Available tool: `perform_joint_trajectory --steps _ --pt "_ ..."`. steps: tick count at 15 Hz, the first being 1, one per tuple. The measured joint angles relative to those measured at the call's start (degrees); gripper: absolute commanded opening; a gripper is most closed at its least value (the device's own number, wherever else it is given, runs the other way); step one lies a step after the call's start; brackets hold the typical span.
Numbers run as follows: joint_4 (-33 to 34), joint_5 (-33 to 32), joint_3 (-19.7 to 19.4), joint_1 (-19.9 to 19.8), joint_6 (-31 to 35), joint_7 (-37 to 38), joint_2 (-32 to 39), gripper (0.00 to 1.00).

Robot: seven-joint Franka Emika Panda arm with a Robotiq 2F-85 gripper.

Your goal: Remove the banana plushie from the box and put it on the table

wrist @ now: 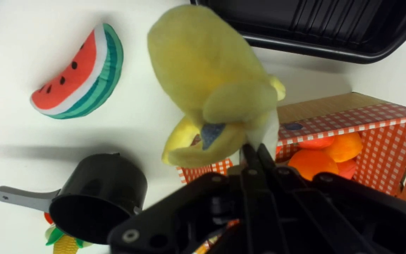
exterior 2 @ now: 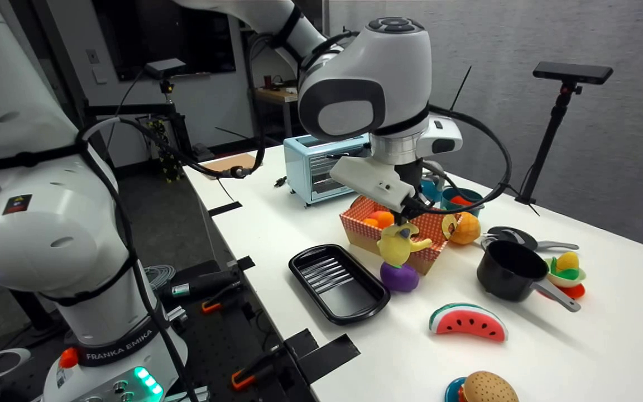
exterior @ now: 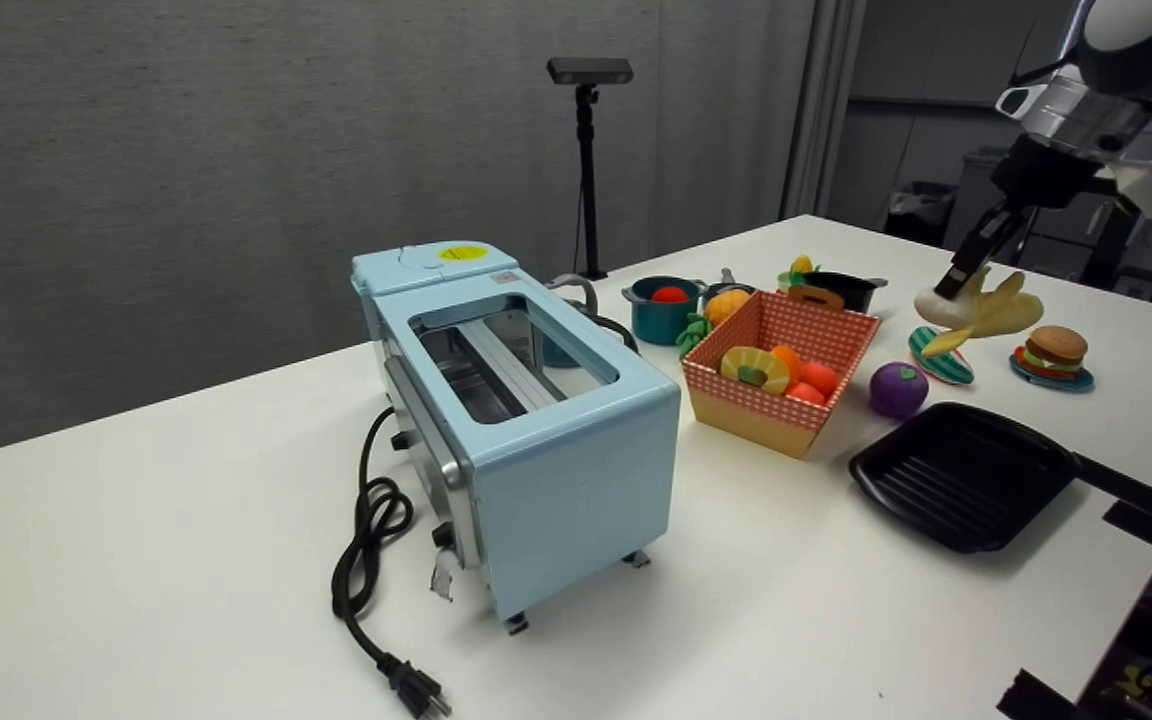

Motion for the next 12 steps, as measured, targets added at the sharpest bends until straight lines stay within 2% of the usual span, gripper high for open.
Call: perform_joint_trajectory --steps 7,9,10,12 --pt "-2.45 0.35 -4.45 0.0 -0.3 -3.17 -2.3 0.0" --pt "-2.6 0.35 -5.08 0.0 -0.89 -3.26 -2.63 0.27" --pt "-2.6 0.35 -5.32 0.0 -1.35 -3.26 -2.78 0.09" --pt "-2.59 0.35 -5.75 0.0 -2.79 -3.26 -3.15 0.24"
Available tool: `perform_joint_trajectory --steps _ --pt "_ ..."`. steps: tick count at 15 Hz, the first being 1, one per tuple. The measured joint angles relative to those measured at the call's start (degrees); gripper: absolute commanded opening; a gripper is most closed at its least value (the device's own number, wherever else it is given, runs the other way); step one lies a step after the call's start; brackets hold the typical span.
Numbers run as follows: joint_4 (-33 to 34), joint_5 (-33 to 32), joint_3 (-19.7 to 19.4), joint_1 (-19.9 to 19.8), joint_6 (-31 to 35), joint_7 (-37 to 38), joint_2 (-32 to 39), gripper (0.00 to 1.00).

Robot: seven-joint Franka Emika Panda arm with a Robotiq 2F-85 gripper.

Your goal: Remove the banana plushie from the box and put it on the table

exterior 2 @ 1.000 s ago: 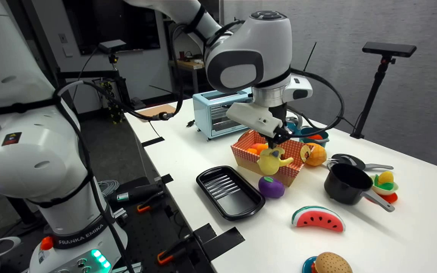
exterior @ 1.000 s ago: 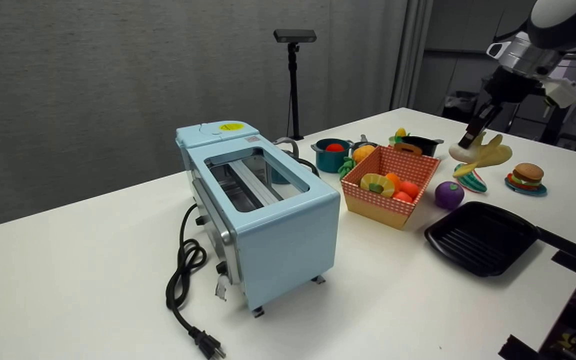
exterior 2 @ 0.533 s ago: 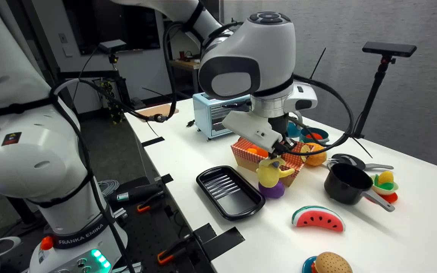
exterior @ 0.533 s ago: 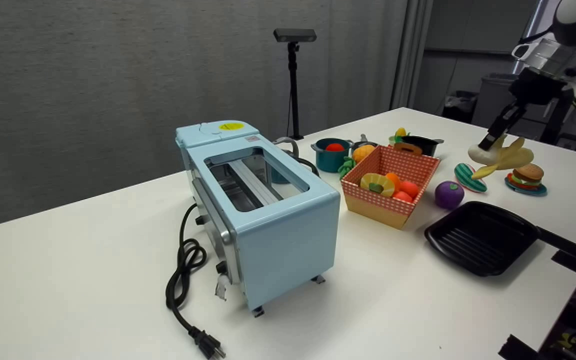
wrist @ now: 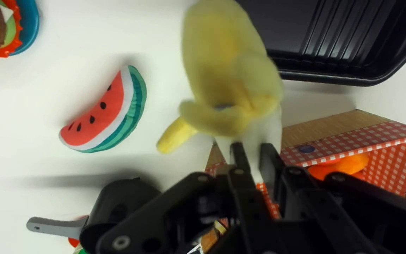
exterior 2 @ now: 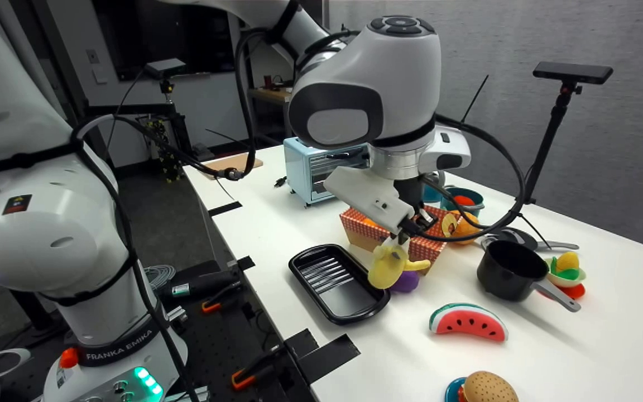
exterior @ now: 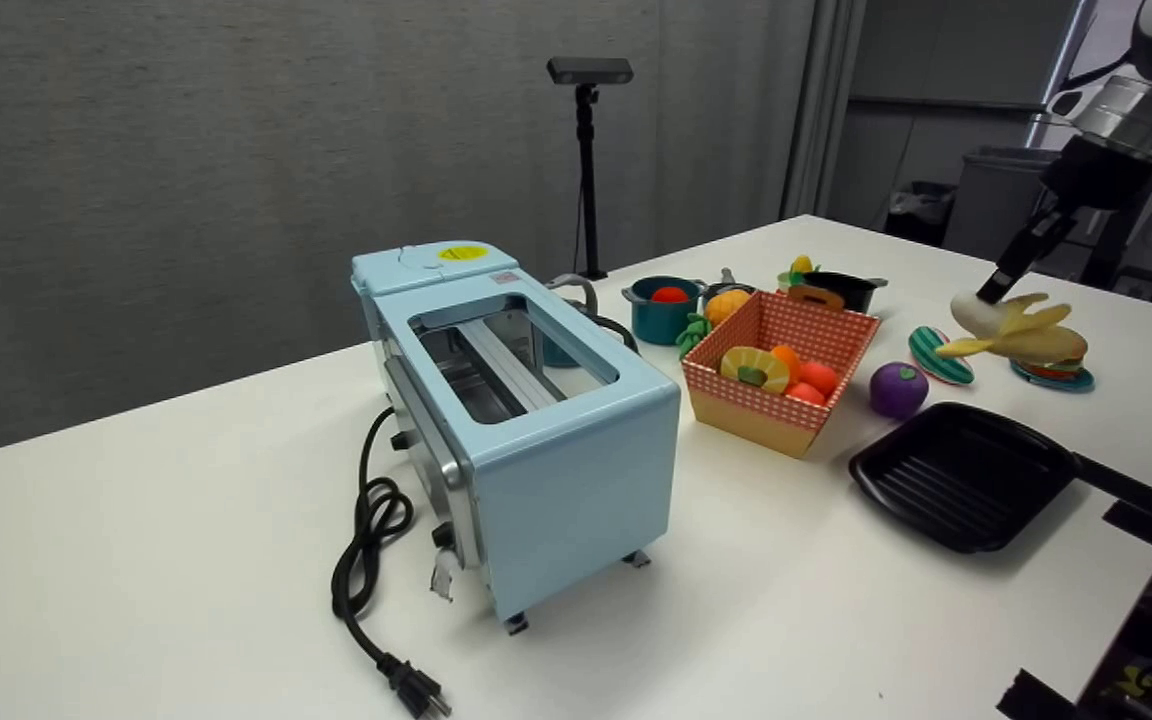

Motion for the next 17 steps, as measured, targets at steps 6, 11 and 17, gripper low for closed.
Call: perform_joint_trajectory --steps 6,11,17 --pt "0.0 0.0 -0.13 0.0 -0.51 0.0 -0.23 0.27" --pt "0.0 0.0 -0.13 0.0 -0.51 0.0 -0.24 0.27" --pt "0.0 0.0 -0.13 0.0 -0.51 0.0 -0.24 0.27"
